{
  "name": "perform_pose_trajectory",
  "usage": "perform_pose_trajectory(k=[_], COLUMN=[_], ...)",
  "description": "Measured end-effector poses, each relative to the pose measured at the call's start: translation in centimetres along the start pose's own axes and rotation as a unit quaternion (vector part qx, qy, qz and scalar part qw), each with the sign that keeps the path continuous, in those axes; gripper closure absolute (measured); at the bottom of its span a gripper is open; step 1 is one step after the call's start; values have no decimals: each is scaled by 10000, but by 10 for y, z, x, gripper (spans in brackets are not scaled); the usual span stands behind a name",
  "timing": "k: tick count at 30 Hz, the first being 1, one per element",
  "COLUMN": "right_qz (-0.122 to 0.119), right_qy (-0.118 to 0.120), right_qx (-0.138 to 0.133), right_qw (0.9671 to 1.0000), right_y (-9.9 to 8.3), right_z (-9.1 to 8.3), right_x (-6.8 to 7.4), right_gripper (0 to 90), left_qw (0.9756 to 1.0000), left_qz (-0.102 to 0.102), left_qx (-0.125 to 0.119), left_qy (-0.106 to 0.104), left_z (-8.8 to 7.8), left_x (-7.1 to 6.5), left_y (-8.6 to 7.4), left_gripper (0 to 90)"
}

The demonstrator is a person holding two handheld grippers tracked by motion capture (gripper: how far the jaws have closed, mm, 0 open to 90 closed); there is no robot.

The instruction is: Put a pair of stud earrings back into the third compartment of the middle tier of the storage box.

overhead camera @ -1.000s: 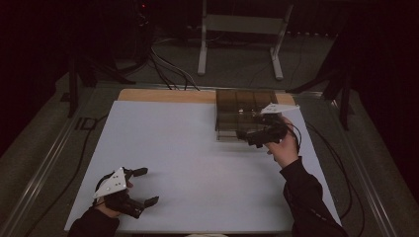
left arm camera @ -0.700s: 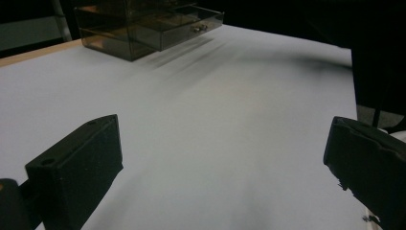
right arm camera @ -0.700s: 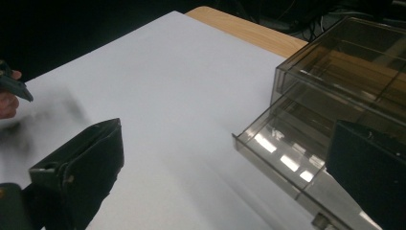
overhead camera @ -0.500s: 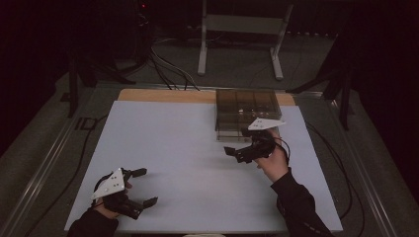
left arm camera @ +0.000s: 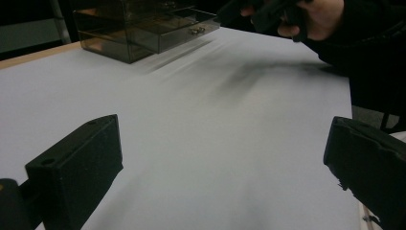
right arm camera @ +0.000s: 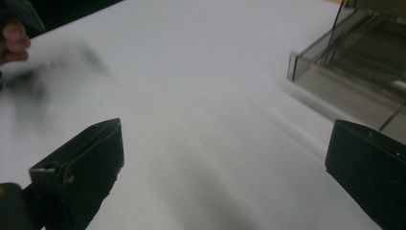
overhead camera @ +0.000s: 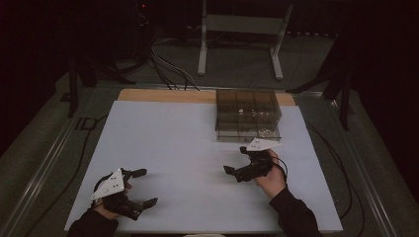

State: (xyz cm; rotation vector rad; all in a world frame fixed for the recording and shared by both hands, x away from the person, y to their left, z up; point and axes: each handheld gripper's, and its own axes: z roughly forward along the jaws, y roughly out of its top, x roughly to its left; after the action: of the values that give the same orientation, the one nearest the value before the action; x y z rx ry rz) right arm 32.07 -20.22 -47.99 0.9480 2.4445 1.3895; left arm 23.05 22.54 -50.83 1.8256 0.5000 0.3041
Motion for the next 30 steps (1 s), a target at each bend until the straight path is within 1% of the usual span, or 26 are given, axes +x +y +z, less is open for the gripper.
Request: perform_pose_trajectory(k=[2, 5, 7, 10, 14, 15, 16, 17, 20, 21, 22, 24, 25, 27, 29, 30], right_qz=[13, -103, -116, -93, -40, -65, -128, -124, -55, -38, -29, -30, 4, 12, 51, 96], right_qy=[-5, -100, -37, -3, -6, -36, -126, -117, -124, -186, -209, -286, -310, -370, -378, -357], right_qx=[-40, -11, 67, 23, 6, 66, 153, 149, 134, 61, 88, 23, 61, 28, 18, 58], right_qw=[10000, 9999, 9999, 10000, 10000, 10000, 9997, 9997, 9998, 9998, 9997, 9996, 9995, 9993, 9993, 9993], right_y=[-8, -19, -25, -32, -41, -44, -48, -50, -54, -60, -62, -68, -71, -76, -81, -83], right_z=[1, 1, -1, -7, -12, -14, -16, -19, -26, -32, -35, -41, -44, -50, -56, -59], right_x=[0, 0, 0, 0, -1, -1, 0, 0, -1, -2, -3, -4, -5, -7, -9, -10], right_gripper=[0, 0, 0, 0, 0, 0, 0, 0, 0, 0, 0, 0, 0, 0, 0, 0], left_qw=[10000, 10000, 10000, 10000, 10000, 10000, 10000, 10000, 10000, 10000, 10000, 10000, 10000, 10000, 10000, 10000], left_qz=[-1, -1, -8, -1, -6, -25, -19, -19, -26, -32, -35, -44, -49, -59, -48, -63], left_qx=[-2, 26, 25, -11, -9, 7, 21, 26, 31, 33, 37, 46, 46, 29, 16, 22], left_qy=[-5, -12, 5, 30, 6, -18, -17, -22, -29, -30, -32, -32, -29, -36, -64, -61], left_z=[0, 1, 1, 0, 0, 1, 1, 1, 1, 1, 1, 1, 1, 1, 1, 1], left_x=[0, 0, 0, -1, -1, 0, 0, 0, 0, 0, 0, 0, 0, 0, 0, 0], left_y=[0, -1, -1, 0, 0, -1, -1, -1, -1, -1, -2, -2, -2, -2, -2, -2], left_gripper=[6, 6, 6, 6, 6, 6, 6, 6, 6, 6, 6, 6, 6, 6, 6, 6])
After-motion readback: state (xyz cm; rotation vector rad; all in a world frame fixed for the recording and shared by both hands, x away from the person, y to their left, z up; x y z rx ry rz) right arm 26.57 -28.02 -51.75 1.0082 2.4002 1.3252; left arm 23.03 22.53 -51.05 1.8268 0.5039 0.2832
